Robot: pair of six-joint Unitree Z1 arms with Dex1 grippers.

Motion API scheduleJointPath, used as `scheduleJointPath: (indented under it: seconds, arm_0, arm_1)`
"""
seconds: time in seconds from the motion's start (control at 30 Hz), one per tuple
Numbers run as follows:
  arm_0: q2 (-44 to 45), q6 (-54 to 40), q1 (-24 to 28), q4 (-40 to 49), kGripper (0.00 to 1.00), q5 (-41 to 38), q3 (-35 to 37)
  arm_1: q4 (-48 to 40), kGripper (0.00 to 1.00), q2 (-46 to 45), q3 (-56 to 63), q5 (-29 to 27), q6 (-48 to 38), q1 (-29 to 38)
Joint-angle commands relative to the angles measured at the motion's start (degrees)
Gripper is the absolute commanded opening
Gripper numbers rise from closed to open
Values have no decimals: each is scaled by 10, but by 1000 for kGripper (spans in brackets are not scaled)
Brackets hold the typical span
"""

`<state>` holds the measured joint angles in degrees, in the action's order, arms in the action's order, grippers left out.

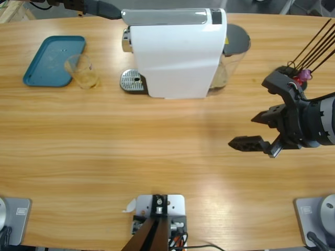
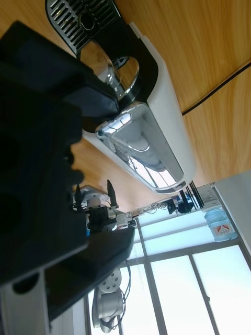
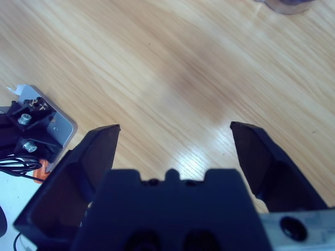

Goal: Pour coffee

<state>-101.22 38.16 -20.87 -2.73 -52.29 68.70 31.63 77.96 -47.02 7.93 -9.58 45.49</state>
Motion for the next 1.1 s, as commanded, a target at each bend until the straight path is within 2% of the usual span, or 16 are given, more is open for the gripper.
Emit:
scheduleJointPath:
  seconds: [0.03, 1.1]
  arm_0:
    - [30, 19, -18, -25, 853, -4, 5]
    - [82, 51, -29, -25, 853, 5, 22]
  arm_1:
    - [-8, 960, 2, 18, 2, -1, 0]
    - [-8, 959, 1, 18, 0, 0, 0]
